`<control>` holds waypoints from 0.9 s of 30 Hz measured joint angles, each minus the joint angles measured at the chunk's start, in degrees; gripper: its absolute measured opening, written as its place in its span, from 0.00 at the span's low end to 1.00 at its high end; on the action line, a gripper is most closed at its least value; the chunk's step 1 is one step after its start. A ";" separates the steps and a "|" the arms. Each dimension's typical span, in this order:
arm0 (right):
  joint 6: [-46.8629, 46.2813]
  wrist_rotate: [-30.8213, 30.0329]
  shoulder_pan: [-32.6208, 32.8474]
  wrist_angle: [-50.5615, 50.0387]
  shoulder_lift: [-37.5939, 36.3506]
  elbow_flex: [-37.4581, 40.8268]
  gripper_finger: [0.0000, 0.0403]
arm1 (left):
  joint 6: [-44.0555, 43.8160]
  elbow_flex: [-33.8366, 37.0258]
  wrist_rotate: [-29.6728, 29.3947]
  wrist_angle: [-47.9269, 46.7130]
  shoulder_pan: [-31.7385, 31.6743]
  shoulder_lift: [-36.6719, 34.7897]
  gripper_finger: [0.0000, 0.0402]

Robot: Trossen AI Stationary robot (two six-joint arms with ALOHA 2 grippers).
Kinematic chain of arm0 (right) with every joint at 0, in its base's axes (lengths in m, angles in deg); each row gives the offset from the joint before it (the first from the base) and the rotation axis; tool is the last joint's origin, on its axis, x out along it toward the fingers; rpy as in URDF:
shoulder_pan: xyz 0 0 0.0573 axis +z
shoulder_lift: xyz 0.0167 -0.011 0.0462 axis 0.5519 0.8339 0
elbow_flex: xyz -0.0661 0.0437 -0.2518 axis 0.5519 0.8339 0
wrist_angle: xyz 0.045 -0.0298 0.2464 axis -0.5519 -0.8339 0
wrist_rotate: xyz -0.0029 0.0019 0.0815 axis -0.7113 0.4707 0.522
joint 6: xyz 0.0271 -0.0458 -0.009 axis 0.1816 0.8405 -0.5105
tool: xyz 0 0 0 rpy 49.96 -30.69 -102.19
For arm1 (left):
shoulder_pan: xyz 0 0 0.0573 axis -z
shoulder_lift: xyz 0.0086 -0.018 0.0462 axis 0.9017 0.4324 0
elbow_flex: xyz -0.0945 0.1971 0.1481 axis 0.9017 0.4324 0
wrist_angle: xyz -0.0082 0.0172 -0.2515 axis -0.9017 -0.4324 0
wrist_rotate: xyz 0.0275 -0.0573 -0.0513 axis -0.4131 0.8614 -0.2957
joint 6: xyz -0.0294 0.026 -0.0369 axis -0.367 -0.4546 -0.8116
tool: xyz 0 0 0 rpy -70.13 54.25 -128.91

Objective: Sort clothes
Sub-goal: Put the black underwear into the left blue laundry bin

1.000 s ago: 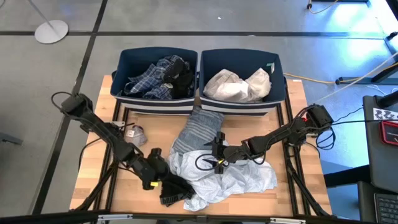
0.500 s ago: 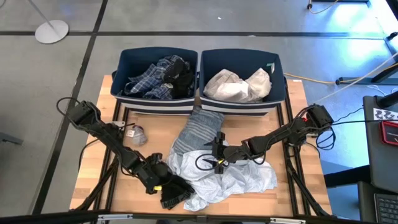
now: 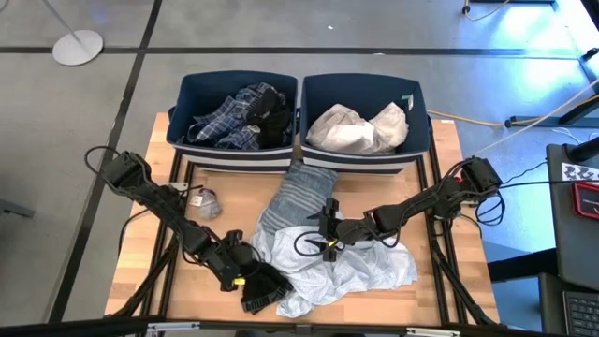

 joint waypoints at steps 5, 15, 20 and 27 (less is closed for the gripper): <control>0.14 0.00 0.00 0.00 0.00 0.00 0.80 | 1.73 -2.27 0.55 -3.20 -0.07 -0.70 0.07; 0.18 -0.24 -0.37 0.17 0.00 0.00 0.80 | 5.68 -10.39 -2.79 -15.30 -0.12 -8.87 0.06; 0.18 -0.22 -0.37 0.17 0.00 0.00 0.80 | 9.18 -12.97 -6.33 -16.37 -0.42 -14.61 0.08; 0.20 -0.20 -0.37 0.20 0.00 0.00 0.80 | 20.75 -16.05 -16.51 -16.19 -2.76 -23.06 0.07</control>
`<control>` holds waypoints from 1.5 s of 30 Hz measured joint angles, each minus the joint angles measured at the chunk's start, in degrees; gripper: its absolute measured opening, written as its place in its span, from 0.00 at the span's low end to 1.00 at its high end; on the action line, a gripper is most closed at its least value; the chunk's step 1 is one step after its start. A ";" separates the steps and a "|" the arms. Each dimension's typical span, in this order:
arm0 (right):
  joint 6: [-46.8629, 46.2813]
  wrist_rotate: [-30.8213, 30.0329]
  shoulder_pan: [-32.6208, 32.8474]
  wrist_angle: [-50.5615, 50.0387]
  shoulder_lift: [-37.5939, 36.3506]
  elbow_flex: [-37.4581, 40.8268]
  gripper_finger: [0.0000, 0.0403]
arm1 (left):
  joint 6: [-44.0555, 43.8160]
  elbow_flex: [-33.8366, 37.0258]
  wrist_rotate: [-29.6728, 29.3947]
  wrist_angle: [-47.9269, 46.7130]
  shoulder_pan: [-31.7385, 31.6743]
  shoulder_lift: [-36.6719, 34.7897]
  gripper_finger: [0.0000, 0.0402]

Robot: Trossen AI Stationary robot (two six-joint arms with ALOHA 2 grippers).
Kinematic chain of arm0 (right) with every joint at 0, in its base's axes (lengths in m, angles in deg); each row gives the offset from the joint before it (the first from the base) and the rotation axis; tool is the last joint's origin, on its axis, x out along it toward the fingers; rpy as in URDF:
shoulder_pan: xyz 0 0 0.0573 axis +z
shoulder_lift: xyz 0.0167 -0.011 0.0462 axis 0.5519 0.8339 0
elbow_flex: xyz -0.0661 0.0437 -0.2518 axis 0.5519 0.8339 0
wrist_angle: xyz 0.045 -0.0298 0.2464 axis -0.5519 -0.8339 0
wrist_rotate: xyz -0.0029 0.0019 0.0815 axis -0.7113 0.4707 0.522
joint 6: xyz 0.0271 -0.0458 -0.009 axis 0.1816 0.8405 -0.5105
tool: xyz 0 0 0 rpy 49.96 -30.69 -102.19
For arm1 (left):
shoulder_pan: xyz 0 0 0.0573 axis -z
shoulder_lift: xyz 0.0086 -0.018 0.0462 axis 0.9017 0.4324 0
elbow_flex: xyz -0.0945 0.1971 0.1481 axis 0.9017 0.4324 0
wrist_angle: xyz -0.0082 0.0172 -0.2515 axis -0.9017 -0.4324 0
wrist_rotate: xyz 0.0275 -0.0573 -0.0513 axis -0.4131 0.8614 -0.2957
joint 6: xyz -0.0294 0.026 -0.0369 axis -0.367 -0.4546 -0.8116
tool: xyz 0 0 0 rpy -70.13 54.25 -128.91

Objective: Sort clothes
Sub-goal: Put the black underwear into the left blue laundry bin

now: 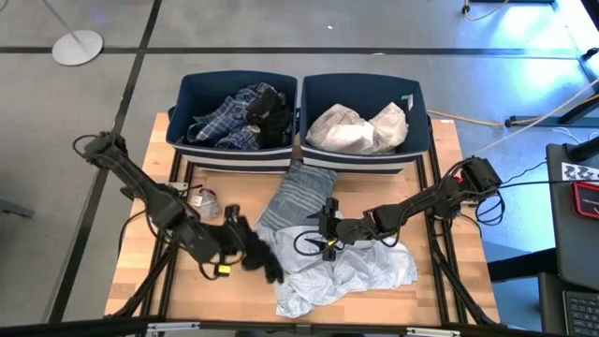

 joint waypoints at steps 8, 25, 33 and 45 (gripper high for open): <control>0.02 0.04 0.00 -0.20 -0.02 0.00 0.80 | 17.99 -1.04 -17.96 8.05 -5.77 -8.11 0.08; 0.02 0.20 0.00 -0.28 -0.01 0.00 0.80 | 45.35 -1.06 -27.50 25.10 -27.66 -17.24 0.08; 0.02 0.20 0.00 -0.41 -0.02 0.00 0.80 | 46.82 -1.06 -27.02 24.73 -42.66 -17.65 0.09; 0.02 0.20 0.00 -1.51 -0.01 0.00 0.80 | 36.39 -1.06 -25.41 18.09 -59.23 -17.24 0.13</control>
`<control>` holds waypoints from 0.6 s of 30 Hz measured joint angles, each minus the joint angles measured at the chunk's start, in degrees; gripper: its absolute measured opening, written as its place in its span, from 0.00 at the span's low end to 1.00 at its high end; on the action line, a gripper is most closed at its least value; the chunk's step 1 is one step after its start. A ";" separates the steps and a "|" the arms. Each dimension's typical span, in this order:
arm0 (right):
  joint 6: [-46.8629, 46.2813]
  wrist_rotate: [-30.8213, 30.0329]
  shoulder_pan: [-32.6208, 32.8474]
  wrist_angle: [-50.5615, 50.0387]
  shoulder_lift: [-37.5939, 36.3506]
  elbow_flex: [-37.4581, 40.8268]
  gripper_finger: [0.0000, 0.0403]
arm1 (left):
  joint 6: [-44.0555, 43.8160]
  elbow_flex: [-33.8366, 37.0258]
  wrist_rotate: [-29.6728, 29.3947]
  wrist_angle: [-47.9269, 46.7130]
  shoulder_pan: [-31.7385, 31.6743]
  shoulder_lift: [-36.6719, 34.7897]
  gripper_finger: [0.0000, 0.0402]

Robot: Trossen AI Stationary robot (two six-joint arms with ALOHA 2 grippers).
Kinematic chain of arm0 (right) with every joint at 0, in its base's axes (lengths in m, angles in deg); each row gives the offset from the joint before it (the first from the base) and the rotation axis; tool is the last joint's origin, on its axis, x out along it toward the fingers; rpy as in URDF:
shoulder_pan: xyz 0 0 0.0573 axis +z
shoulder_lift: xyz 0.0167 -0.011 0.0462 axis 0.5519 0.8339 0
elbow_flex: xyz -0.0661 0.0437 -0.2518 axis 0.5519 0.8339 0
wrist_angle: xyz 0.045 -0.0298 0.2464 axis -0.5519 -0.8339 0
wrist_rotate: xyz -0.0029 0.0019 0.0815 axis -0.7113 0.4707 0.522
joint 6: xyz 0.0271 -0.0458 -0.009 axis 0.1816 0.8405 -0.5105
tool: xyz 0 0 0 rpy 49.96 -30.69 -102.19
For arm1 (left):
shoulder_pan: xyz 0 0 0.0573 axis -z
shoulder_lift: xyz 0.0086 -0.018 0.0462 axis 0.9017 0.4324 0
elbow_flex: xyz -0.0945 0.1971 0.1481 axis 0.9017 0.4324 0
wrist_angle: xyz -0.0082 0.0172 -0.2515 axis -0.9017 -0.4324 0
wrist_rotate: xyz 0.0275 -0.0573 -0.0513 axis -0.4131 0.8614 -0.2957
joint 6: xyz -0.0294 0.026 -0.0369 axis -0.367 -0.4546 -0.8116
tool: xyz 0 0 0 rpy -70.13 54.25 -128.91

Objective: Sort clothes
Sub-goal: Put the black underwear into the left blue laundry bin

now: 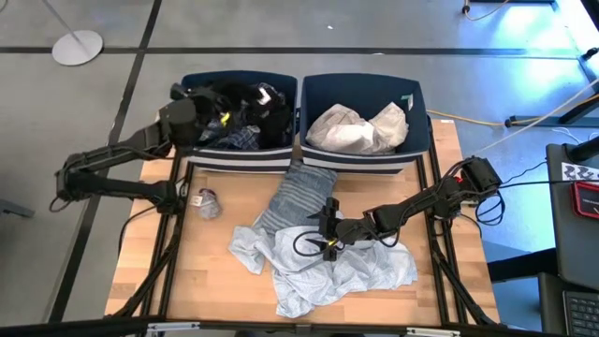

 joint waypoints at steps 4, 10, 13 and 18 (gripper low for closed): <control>0.00 0.00 0.00 -0.09 0.01 0.00 0.80 | -7.37 0.02 3.84 -6.35 -4.04 0.51 0.14; 0.00 0.00 0.00 -0.20 0.01 0.00 0.80 | -13.95 0.07 10.00 -9.78 -7.58 0.71 0.23; -0.02 0.00 0.00 -0.25 -0.01 0.00 0.80 | -13.98 0.07 11.10 -10.19 -8.36 0.71 0.30; -0.02 0.01 0.00 -0.28 0.01 0.00 0.80 | -16.02 0.06 12.69 -13.64 -9.72 0.71 0.41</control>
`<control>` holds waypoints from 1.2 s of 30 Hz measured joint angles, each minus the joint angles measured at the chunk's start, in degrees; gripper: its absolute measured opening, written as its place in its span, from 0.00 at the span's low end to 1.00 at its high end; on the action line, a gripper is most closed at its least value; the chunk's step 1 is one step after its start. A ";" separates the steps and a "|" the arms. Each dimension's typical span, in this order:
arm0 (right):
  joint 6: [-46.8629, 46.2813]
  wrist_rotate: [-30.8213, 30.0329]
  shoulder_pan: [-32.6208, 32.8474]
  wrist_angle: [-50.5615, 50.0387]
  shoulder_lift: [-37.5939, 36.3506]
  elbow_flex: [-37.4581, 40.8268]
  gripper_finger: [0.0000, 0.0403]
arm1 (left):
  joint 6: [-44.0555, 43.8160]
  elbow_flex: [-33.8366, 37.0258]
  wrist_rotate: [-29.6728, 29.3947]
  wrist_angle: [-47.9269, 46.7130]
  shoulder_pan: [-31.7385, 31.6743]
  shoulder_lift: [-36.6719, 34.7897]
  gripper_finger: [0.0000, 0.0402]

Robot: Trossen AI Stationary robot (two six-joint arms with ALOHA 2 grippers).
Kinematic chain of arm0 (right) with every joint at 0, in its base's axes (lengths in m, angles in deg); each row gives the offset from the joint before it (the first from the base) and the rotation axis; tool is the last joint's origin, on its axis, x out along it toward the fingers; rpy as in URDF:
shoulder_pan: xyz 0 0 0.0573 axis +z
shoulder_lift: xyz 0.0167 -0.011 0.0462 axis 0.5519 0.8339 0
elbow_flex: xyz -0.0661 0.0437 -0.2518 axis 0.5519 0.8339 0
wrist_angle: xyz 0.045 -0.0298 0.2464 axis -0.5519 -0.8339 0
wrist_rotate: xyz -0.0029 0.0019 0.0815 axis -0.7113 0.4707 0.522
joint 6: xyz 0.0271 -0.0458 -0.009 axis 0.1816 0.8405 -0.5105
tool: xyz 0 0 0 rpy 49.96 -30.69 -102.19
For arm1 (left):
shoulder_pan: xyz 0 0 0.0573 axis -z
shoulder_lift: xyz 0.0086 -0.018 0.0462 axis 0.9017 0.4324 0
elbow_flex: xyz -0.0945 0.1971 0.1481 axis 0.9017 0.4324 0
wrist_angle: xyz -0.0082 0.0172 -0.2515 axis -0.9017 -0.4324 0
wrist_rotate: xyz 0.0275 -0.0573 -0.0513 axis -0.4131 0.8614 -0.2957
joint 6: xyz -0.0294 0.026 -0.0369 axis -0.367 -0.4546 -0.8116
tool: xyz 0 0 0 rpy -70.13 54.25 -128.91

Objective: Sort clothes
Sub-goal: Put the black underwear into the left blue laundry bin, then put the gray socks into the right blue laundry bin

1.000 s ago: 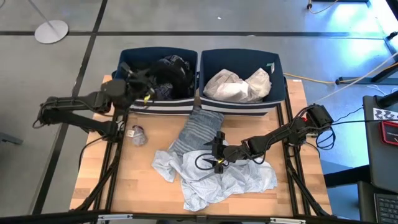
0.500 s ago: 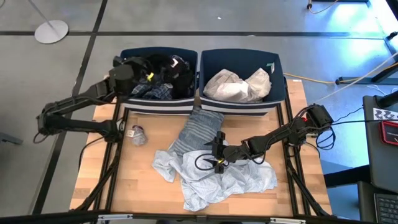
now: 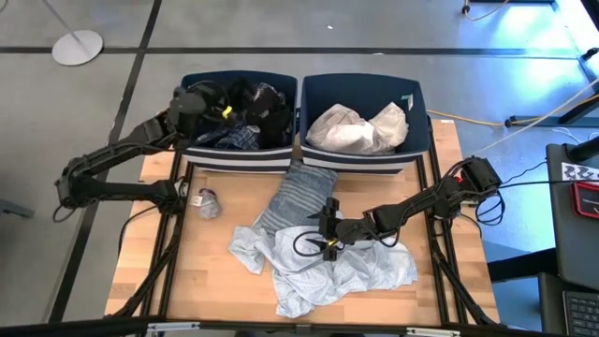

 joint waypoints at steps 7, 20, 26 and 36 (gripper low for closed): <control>-0.01 -0.01 0.00 0.00 -0.01 0.00 0.80 | -6.29 -5.26 10.53 -19.96 -1.25 0.12 0.50; -0.24 0.02 0.00 0.57 -0.01 0.00 0.80 | -19.65 -13.35 24.11 -41.58 12.59 -1.38 0.51; -0.65 0.02 0.00 0.55 0.00 0.00 0.80 | -28.24 -13.35 24.11 -44.64 21.51 -1.36 0.51; -0.74 -0.01 0.00 0.57 -0.01 0.00 0.80 | -34.52 -13.35 21.72 -44.04 37.93 2.08 0.51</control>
